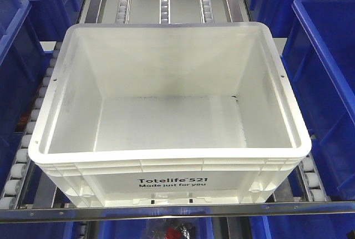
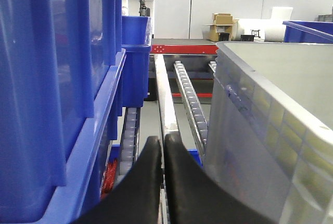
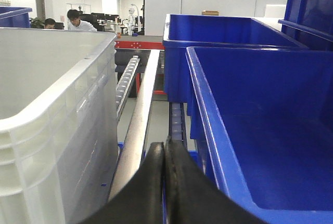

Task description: Move bin from left to right shelf

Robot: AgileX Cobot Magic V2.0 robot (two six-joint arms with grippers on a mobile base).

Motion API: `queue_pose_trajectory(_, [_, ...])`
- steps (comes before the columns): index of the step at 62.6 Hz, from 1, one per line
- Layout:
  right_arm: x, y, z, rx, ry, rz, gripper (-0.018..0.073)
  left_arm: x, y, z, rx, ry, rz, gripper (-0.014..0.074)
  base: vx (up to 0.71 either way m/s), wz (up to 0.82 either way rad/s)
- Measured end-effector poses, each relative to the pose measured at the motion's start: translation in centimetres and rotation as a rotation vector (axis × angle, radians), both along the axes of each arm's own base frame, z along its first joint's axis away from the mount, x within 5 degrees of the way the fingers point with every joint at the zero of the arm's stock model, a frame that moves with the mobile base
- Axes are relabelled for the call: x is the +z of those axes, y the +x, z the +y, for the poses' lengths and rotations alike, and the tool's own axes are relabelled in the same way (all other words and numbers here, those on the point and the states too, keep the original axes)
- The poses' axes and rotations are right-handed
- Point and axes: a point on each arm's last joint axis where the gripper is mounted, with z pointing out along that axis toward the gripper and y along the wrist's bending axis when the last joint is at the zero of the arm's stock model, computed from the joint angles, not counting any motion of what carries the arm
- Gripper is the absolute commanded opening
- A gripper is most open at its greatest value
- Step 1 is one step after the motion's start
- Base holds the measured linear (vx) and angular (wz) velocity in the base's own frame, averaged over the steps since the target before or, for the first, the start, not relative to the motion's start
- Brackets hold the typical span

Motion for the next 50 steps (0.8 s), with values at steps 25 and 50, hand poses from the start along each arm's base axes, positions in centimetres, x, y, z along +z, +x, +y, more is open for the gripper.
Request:
queue_pose_trajectory(25, [0.00,0.00,0.00,0.000,0.000,0.000,-0.0008,0.00,0.00,0.00,0.000,0.000,0.000,-0.0006,0.00,0.00])
queue_pose_trajectory(50, [0.00,0.00,0.00,0.000,0.000,0.000,-0.0008,0.00,0.00,0.00,0.000,0.000,0.000,-0.0006,0.00,0.00])
